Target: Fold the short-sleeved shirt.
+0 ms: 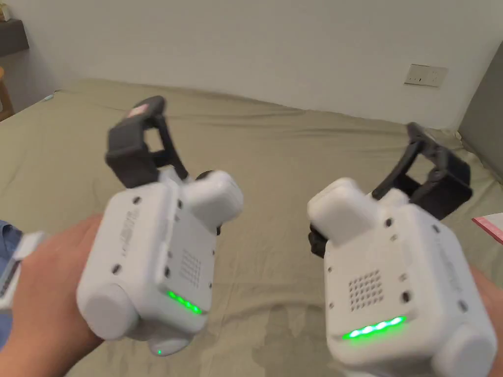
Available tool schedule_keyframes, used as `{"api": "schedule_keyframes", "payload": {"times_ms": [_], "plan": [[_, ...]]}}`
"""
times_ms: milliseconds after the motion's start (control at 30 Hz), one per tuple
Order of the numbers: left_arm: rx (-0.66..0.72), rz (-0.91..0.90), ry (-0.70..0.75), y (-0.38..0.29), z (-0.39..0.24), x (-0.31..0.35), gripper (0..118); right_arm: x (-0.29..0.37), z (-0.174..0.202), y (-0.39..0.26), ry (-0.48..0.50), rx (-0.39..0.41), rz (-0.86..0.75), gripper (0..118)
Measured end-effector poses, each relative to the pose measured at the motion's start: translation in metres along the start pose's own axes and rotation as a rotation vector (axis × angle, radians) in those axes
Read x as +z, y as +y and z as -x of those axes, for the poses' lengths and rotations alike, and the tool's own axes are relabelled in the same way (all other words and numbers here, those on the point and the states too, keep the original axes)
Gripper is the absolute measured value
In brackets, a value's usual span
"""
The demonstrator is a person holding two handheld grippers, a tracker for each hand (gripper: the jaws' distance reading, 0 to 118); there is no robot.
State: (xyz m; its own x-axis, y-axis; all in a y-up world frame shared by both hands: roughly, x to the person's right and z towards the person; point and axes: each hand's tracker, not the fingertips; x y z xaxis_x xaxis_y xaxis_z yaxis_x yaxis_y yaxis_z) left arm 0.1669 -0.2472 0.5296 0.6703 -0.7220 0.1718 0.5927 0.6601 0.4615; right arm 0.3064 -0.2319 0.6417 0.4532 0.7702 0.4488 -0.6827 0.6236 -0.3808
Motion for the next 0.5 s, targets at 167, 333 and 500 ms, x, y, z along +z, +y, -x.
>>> {"api": "schedule_keyframes", "payload": {"times_ms": [167, 333, 500], "plan": [[1.224, 0.219, -0.384, -0.03, 0.063, -0.022, 118, -0.018, -0.069, -0.023, 0.353, -1.09, 0.225, 118], [0.896, 0.099, -0.214, -0.014, 0.047, -0.009, 118, -0.007, -0.055, -0.016, 0.119, -0.852, 0.152, 118], [0.782, 0.098, -0.194, -0.005, 0.036, -0.007, 118, 0.002, -0.047, -0.005, 0.123, -0.727, 0.08, 118]]}}
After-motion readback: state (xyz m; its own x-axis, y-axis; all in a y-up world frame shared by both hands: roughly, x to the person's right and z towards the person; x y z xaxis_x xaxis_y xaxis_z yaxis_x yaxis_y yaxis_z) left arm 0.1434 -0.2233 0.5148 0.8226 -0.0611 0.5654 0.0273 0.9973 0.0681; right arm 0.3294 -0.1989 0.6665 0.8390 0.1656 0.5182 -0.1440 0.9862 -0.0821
